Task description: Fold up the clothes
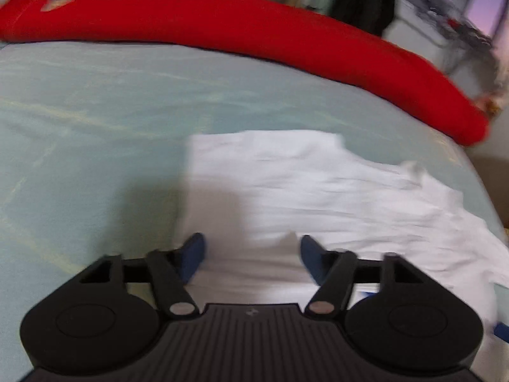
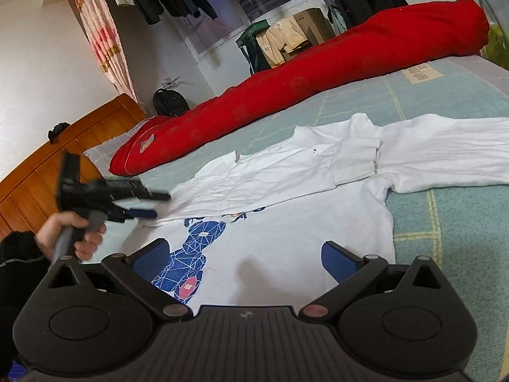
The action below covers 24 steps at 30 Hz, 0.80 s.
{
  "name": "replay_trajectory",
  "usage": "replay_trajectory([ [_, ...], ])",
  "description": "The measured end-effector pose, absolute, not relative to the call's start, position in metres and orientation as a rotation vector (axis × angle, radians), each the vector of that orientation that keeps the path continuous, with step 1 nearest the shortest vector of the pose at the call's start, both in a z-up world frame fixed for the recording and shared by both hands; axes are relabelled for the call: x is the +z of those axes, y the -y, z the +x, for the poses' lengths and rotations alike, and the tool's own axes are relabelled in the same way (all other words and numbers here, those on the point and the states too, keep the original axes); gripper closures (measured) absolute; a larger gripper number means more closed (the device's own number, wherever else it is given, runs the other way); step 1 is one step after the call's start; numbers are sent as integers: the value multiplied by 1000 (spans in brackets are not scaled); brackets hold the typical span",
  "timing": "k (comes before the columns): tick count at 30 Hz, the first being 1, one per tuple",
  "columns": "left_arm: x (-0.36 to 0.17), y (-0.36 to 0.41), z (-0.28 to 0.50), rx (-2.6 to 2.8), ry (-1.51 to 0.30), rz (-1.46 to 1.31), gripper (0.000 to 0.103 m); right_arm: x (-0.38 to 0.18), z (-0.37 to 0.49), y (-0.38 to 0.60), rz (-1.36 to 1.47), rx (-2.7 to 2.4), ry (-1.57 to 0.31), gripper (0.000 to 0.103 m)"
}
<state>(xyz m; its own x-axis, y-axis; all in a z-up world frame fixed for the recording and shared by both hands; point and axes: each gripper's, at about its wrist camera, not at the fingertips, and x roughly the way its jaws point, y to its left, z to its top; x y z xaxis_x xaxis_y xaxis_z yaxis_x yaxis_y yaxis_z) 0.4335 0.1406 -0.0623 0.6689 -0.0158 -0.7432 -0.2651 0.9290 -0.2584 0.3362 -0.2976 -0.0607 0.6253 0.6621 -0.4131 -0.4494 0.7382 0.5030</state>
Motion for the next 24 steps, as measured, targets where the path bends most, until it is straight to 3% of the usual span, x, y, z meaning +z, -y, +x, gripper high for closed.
replay_trajectory([
  [3, -48, -148, 418, 159, -799, -416, 46, -60, 336, 298, 376, 657, -617, 0],
  [6, -27, -134, 402, 61, -779, -377, 38, -60, 336, 299, 380, 659, -616, 0],
  [10, -30, -105, 384, -125, -864, -337, 31, -58, 335, 296, 396, 690, -623, 0],
  [15, -62, -117, 369, -74, -978, -340, 35, -47, 326, 287, 408, 730, -616, 0],
  [19, -50, -143, 340, 60, -946, -292, 41, -36, 309, 282, 402, 694, -629, 0],
  [21, -33, -135, 323, 28, -899, -245, 40, -35, 295, 276, 345, 657, -659, 0],
  [24, -15, -109, 300, -92, -828, -158, 30, -32, 273, 254, 183, 591, -696, 0],
])
